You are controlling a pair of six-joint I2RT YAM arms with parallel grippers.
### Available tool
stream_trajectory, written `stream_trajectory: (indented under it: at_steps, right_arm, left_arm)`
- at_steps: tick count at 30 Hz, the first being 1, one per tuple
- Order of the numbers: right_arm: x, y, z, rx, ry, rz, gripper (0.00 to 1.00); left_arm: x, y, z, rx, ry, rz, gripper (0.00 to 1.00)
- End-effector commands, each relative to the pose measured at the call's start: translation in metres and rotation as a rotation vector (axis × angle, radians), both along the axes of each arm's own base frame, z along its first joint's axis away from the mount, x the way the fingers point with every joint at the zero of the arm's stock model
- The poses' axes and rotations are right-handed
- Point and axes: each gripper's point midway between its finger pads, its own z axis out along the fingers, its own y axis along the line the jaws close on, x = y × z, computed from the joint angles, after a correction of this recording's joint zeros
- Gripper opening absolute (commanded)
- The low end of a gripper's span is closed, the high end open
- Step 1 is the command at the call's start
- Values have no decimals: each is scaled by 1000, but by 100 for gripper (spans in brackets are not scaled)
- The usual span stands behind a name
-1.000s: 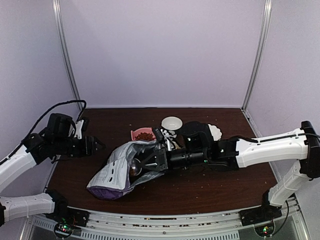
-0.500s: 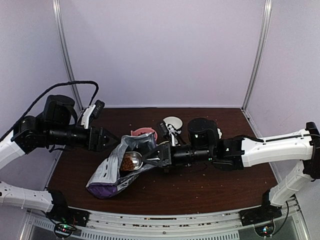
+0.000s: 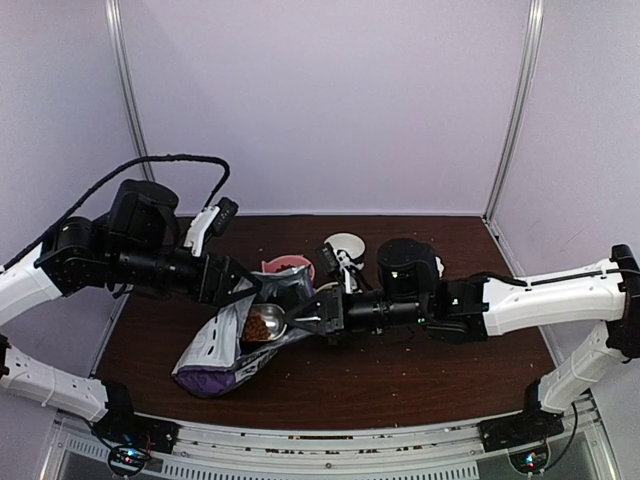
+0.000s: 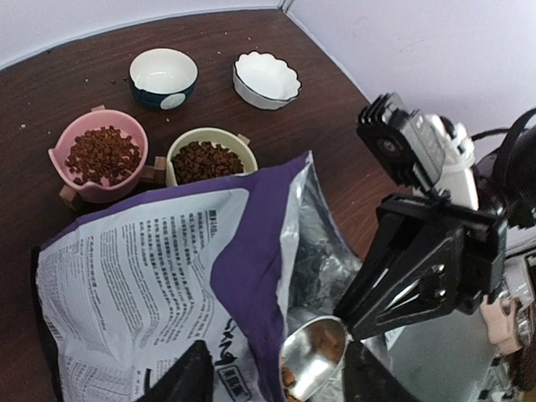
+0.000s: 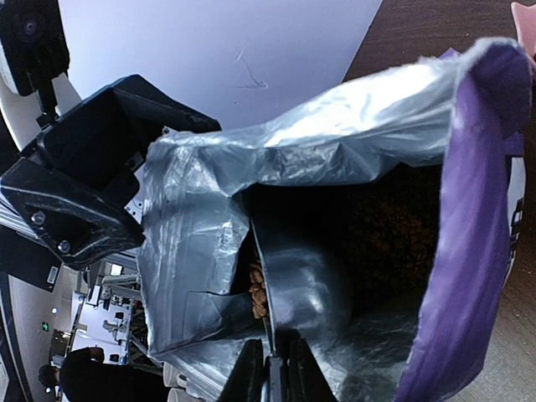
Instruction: Serve the pet food
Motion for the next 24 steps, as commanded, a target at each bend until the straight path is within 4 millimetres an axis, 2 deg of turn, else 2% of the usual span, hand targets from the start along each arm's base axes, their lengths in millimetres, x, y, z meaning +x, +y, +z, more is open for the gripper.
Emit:
stream_trajectory:
  at_steps: [1,4,6,7,11,19,24]
  right_arm:
    - [14,-11,41,152,-9,-70,0]
    - [18,-20,35,154,56,-95,0]
    - [18,-26,35,189,99,-100,0]
    - [18,-29,36,211,120,-105,0]
    - [18,-42,39,282,189,-111,0]
    - [16,-61,27,268,235,-128,0]
    - [12,-69,38,323,254,-115,0]
  left_arm:
    - [4,-1,-5,16,-9,10,44]
    - [4,3,-2,8,-18,25,16]
    - [5,7,1,3,-31,42,2]
    - [6,9,2,2,-38,51,0]
    - [9,16,4,-1,-58,83,0]
    - [17,25,16,-29,-101,148,0]
    - [23,33,25,-57,-130,210,0]
